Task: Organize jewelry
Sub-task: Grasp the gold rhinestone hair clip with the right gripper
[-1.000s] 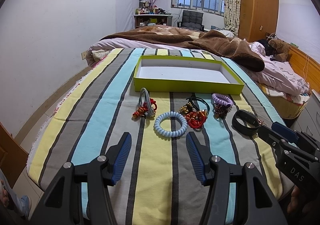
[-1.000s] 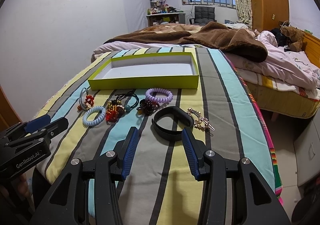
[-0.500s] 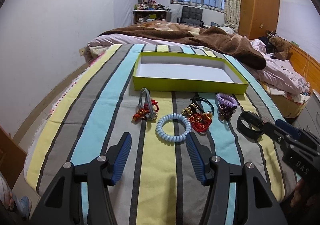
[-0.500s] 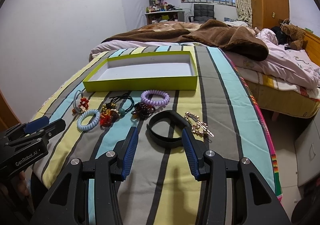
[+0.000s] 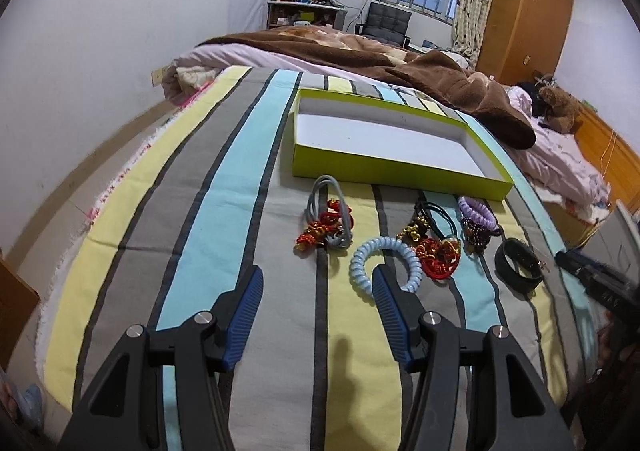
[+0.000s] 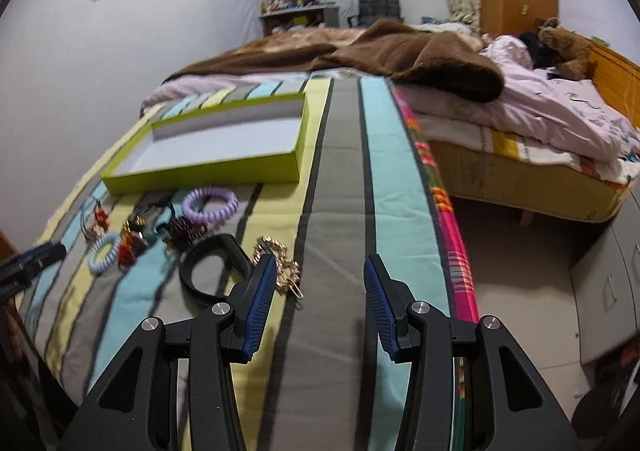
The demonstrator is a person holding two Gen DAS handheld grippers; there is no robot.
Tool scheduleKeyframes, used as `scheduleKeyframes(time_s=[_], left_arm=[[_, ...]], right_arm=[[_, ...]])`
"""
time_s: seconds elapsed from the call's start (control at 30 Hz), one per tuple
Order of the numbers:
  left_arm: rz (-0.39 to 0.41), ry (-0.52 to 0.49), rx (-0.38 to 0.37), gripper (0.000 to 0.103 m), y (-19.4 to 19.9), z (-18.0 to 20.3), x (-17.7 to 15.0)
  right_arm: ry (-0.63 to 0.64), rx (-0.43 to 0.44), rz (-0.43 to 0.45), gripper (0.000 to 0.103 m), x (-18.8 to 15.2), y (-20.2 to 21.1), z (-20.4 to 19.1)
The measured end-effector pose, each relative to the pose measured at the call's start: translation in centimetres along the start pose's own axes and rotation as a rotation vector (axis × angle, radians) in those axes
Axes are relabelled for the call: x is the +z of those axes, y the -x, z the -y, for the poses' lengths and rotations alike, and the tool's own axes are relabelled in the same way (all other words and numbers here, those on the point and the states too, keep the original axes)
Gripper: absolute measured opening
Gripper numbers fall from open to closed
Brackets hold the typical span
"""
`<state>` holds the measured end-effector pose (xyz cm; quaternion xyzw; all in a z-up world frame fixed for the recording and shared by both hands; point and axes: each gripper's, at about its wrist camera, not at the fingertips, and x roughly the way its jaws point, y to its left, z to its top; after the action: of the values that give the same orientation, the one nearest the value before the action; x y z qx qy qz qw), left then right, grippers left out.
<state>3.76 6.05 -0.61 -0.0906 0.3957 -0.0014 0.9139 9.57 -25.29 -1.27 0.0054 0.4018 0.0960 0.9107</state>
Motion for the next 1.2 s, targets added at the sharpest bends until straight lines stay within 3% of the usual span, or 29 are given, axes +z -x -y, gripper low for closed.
scheduleKeyframes(time_s=[0.27,0.57,0.8,0.87,0.9,0.93,1.2], left_arm=[[-0.016,0.051,0.028,0.059,-0.5,-1.9,0.2],[-0.025,0.074,0.007,0.059,-1.2,-2.4,0.6],[-0.053,0.068,-0.022,0.059,-1.9,-2.1,0.9],[-0.067,0.060,-0.025,0.059,-2.3,-1.9,1.2],[-0.069,0.056,-0.028,0.059,-2.5,-1.8,1.2],[-0.070,0.053,-0.032,0.059,-2.6,-1.7,1.3],[-0.063,0.030,-0.066,0.059,-3.1,-0.6,2.3]], right_arm=[[0.157,0.041,-0.078,0.046,-0.3,-2.2,-1.4],[0.228,0.067,-0.105,0.046,0.7,-3.8,-2.5],[0.205,0.072,-0.115,0.046,1.3,-4.2,-2.5],[0.199,0.056,-0.109,0.041,1.3,-4.2,-2.5],[0.194,0.052,-0.105,0.030,1.3,-4.1,-2.4],[0.185,0.049,-0.103,0.027,1.4,-4.1,-2.3],[0.118,0.057,-0.092,0.026,1.5,-3.9,-1.1]])
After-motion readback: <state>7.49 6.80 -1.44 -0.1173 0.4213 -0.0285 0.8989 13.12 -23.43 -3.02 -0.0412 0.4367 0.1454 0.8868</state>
